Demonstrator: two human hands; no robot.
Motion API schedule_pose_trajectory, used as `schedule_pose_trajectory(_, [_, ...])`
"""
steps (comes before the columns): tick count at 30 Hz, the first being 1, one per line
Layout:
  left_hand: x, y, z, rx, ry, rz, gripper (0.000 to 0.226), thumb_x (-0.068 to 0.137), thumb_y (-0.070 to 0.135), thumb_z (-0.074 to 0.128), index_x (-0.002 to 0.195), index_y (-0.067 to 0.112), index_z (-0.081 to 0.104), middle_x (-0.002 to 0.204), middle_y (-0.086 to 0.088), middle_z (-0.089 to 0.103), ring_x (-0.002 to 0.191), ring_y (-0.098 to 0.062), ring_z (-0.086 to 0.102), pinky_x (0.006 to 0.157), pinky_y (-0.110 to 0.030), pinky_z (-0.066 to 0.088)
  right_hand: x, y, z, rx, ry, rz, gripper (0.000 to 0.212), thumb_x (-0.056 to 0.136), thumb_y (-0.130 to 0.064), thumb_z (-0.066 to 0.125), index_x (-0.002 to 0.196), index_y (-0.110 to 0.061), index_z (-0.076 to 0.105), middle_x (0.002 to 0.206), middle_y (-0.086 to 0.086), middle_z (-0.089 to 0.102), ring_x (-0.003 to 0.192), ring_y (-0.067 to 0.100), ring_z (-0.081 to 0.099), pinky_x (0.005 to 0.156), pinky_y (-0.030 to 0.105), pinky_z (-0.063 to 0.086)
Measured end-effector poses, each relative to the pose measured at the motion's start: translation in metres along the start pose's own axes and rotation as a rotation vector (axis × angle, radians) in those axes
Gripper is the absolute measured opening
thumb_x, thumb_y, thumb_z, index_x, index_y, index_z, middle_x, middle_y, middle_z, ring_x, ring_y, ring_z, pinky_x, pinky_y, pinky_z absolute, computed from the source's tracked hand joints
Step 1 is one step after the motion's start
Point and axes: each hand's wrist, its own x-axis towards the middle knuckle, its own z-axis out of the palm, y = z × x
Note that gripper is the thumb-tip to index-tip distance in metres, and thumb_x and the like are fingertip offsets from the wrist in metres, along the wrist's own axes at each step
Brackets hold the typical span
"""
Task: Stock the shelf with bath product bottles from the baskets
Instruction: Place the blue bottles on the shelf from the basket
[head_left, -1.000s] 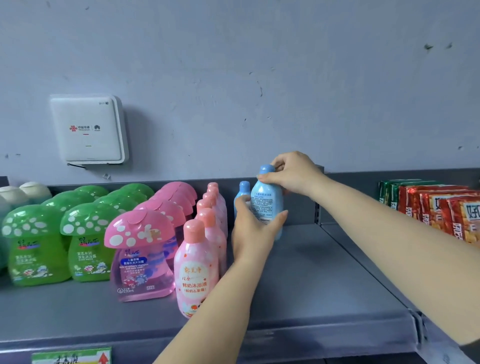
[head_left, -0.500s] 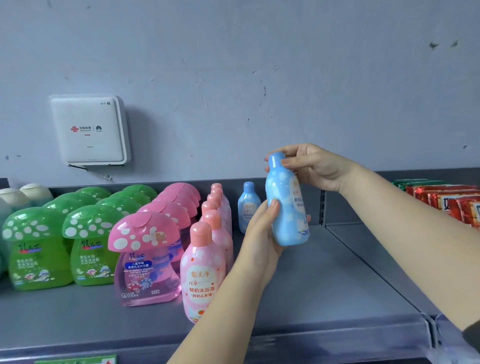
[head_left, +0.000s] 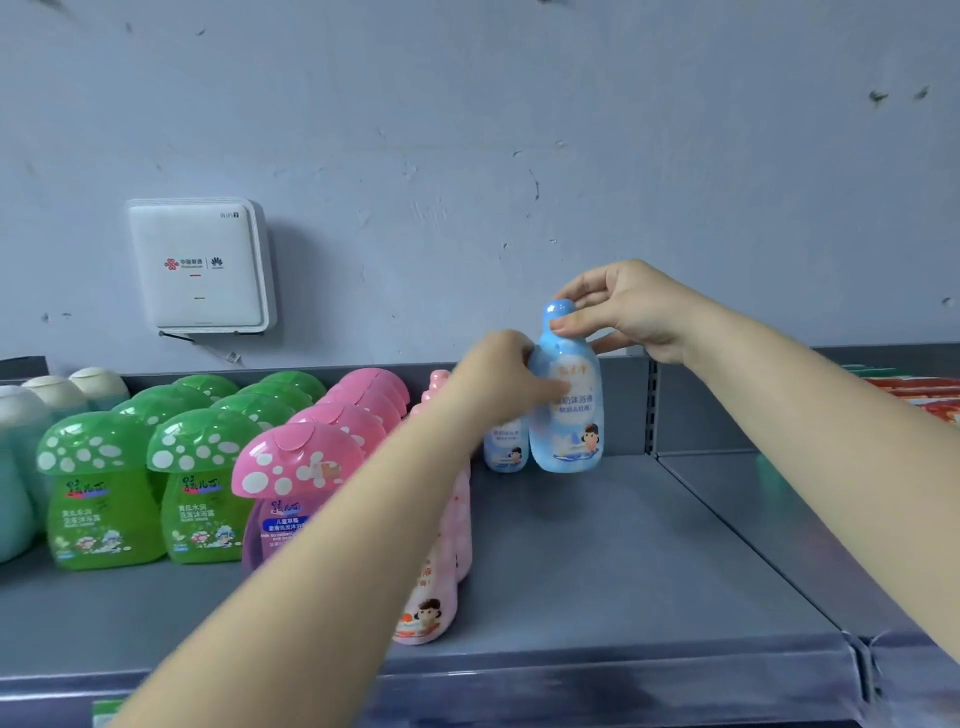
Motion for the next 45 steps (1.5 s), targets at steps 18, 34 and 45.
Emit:
schedule_pose_trajectory(18, [0.090,-0.066,-0.014,0.476,-0.277,0.031,0.026,0.087,0.024,0.064,0.104,0.005,0.065,0.077,0.001,0.054,0.072,-0.016,0.049,0.059,-0.020,0.038,0.070,0.065,0.055,-0.185,0.195,-0.016,0.033,0.063,-0.015,0.086,0.088,-0.012,0.065,0.084,0.006,0.068,0.076,0.015,0.060,0.068,0.025,0.048])
schedule_pose_trajectory(34, [0.110,-0.087,0.003,0.696,-0.491,-0.053,0.031,0.088,0.023,0.060,0.061,0.018,0.045,0.063,0.001,0.043,0.066,-0.022,0.050,0.057,-0.025,0.037,0.081,0.109,0.075,-0.212,0.138,0.014,0.035,0.067,-0.013,0.083,0.097,-0.009,0.066,0.091,0.008,0.070,0.081,0.017,0.064,0.079,0.034,0.054])
schedule_pose_trajectory(45, [0.095,-0.065,-0.022,0.677,-0.327,0.028,0.018,0.086,0.023,0.060,0.088,0.006,0.065,0.075,-0.005,0.054,0.071,-0.022,0.047,0.056,-0.024,0.036,0.072,0.086,0.061,-0.422,0.119,-0.089,0.044,0.073,-0.020,0.080,0.110,-0.009,0.060,0.092,-0.001,0.058,0.082,0.012,0.055,0.077,0.022,0.045])
